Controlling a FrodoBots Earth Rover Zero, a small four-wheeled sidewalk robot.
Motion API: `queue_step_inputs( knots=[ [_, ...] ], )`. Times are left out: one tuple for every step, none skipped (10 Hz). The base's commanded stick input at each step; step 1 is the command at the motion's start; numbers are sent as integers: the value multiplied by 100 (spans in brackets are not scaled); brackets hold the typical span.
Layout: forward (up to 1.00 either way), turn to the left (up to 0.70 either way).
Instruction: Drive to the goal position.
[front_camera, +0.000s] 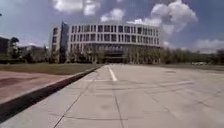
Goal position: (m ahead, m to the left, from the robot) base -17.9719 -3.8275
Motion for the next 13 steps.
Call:
queue_step_inputs(
  knots=[
    [85, 0],
    [85, 0],
    [85, 0],
    [85, 0],
    [85, 0],
    [85, 0],
    [85, 0],
    [85, 0],
    [85, 0],
    [85, 0],
    [85, 0],
    [85, 0],
    [85, 0]
  ],
)
